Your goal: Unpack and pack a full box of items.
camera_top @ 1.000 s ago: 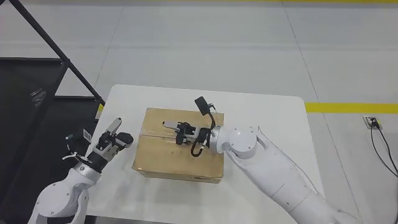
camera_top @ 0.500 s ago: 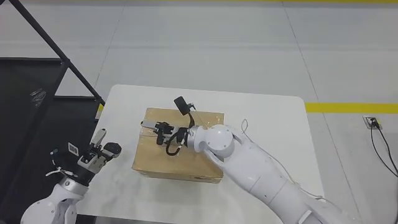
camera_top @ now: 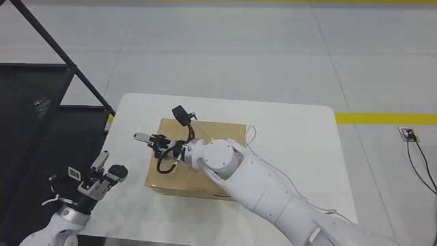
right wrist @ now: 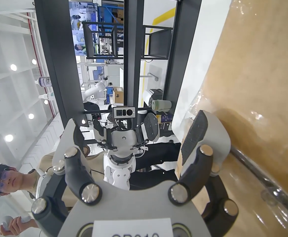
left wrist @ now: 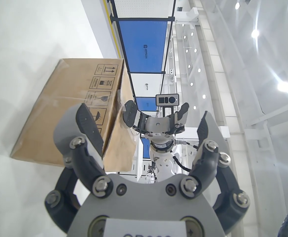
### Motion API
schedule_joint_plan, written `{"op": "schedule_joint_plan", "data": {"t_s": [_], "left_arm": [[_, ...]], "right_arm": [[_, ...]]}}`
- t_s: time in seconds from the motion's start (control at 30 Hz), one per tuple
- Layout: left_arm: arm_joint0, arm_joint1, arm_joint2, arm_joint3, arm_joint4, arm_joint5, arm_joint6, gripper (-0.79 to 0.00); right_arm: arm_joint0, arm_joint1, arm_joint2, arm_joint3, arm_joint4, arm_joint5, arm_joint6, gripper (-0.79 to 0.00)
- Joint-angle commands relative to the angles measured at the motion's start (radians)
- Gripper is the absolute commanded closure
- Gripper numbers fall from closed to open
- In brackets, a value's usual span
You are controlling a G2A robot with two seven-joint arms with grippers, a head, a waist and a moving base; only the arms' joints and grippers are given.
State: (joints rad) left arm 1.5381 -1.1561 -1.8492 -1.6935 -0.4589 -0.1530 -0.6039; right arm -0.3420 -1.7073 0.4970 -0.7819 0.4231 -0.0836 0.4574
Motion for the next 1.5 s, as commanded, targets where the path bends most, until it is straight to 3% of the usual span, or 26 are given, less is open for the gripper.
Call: {"op": "schedule_joint_plan", "data": {"t_s": [0.0,0.2,0.43,0.73,0.93,1.23,1.47], "left_arm": [[0.002,0.001,-0.001,-0.003,-0.003,-0.002,-0.005,-0.785],[-0.007,0.002,0.016,-0.014,0.008,0.000,-0.017,-0.785],[-0.027,0.003,0.046,-0.028,0.029,0.012,-0.017,-0.785],[-0.058,0.006,0.074,-0.034,0.051,0.032,-0.015,-0.785],[-0.084,0.008,0.096,-0.031,0.066,0.046,-0.017,-0.785],[-0.115,0.011,0.113,-0.015,0.074,0.060,-0.017,-0.785],[-0.131,0.013,0.123,-0.005,0.075,0.068,-0.013,-0.785]], "right_arm": [[0.004,-0.004,0.010,0.008,-0.005,-0.007,0.009,-0.785],[-0.001,0.014,0.064,-0.009,-0.043,0.004,0.041,-0.785],[-0.066,0.084,0.179,-0.132,-0.120,0.075,0.107,-0.785],[-0.276,0.204,0.394,-0.483,-0.305,0.229,0.178,-0.785],[-0.415,0.260,0.508,-0.707,-0.452,0.298,0.222,-0.785],[-0.532,0.305,0.609,-0.903,-0.619,0.329,0.268,-0.785],[-0.524,0.315,0.638,-0.855,-0.644,0.390,0.295,-0.785]]}}
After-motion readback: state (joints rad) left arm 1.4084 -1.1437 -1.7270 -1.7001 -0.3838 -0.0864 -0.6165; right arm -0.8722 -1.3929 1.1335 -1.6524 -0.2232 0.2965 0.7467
